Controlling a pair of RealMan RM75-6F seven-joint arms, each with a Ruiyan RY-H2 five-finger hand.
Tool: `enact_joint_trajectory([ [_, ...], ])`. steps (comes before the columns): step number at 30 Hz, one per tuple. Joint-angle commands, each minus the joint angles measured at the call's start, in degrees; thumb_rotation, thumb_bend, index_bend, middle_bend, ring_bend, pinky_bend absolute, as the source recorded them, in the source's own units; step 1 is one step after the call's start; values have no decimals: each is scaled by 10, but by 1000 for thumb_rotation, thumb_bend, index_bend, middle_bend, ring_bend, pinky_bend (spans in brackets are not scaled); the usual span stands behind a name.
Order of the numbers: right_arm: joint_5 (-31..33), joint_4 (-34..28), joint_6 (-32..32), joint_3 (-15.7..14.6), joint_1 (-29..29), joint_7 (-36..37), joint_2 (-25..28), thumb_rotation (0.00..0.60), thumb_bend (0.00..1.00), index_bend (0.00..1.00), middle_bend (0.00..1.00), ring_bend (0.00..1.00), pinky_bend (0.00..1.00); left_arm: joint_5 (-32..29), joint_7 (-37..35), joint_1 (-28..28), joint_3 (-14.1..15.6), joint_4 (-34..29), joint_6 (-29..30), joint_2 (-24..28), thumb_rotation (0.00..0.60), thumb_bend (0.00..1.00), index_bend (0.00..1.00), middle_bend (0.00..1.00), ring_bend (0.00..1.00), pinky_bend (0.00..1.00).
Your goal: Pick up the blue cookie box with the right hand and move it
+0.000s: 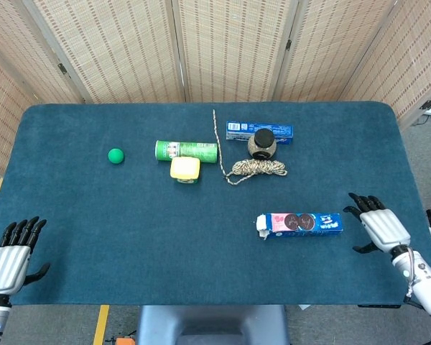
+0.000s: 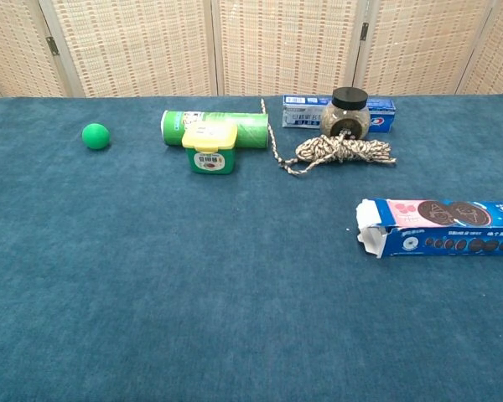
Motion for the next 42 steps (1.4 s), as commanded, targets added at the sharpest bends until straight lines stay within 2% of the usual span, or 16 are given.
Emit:
enact_joint_trajectory([
  [1, 10, 19, -20, 5, 16, 14, -13, 600, 159, 211, 0, 0, 0, 0, 3, 1, 0, -1, 1, 0, 600, 285, 58, 65, 39, 0],
  [6, 13, 47, -48, 8, 38, 30, -31, 600, 160, 211, 0, 0, 0, -2, 0, -3, 0, 1, -7, 1, 600, 285, 59, 65, 38, 0],
  [11, 14, 57, -59, 4, 49, 23, -45, 600, 160, 229, 0, 6, 0, -19, -5, -8, -5, -2, -21, 7, 600, 443, 98, 65, 38, 0],
  [23, 24, 108, -67, 0, 62, 20, -83, 600, 160, 327, 0, 25, 0, -14, -11, -9, -3, 2, -20, 6, 600, 449, 54, 65, 39, 0],
  [28, 23, 126, -71, -1, 68, 22, -97, 600, 160, 365, 0, 39, 0, -30, 2, -10, -6, 2, -27, 3, 600, 601, 51, 69, 39, 0],
  [36, 20, 153, -83, -2, 81, 32, -120, 600, 160, 369, 0, 43, 0, -24, -1, -6, -3, -1, -18, 4, 600, 637, 49, 69, 38, 0],
  [40, 21, 161, -80, -3, 82, 35, -125, 600, 160, 440, 0, 57, 0, -25, -2, -6, -3, -1, -17, 4, 600, 639, 44, 69, 39, 0],
  [42, 22, 164, -76, -2, 81, 34, -128, 600, 160, 469, 0, 65, 2, -25, -1, -5, -2, -1, -17, 4, 600, 677, 42, 69, 39, 0],
])
